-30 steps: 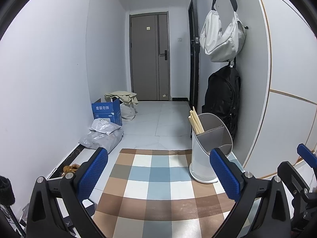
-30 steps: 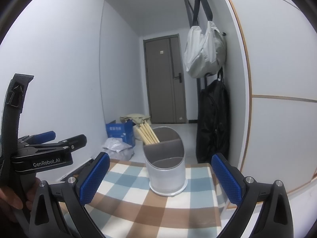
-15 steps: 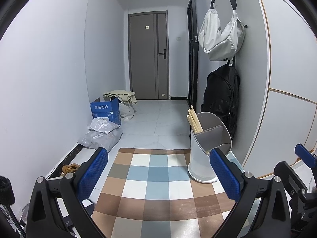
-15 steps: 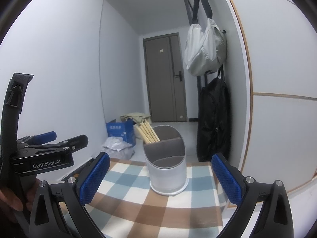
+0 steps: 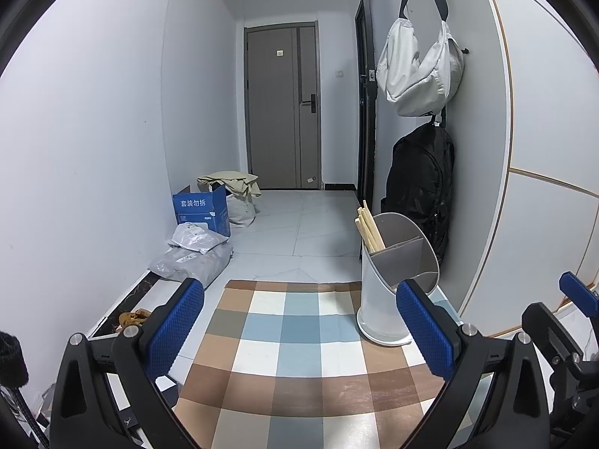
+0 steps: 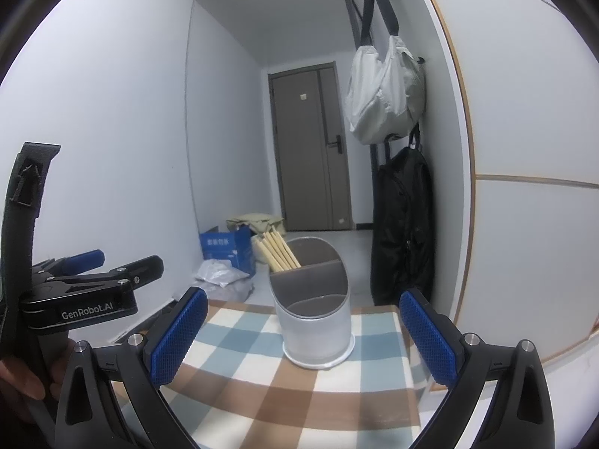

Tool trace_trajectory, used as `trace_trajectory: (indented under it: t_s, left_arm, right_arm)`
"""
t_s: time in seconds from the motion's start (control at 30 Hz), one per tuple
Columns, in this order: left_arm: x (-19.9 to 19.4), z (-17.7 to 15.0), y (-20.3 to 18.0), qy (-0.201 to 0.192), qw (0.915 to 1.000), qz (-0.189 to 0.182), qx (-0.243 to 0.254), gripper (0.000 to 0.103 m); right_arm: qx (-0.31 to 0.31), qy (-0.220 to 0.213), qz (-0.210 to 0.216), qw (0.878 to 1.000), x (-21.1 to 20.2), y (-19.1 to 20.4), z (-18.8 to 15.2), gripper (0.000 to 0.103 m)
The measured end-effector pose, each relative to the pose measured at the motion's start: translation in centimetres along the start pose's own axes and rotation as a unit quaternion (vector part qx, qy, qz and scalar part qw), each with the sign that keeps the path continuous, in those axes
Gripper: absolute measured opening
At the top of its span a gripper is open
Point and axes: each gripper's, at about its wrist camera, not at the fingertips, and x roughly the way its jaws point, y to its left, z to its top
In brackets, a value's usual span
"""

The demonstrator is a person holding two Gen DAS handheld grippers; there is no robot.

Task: Organize utensils

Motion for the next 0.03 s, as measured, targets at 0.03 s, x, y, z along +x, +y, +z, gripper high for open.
trace_trajectory:
  t_s: [0.03]
  left_arm:
    - [0.03, 0.02, -0.03, -0.001, 1.0, 0.001, -0.001, 0.1]
  right_arm:
    - [0.001, 0.002, -0.001, 1.0, 0.04, 0.02, -0.01, 0.103]
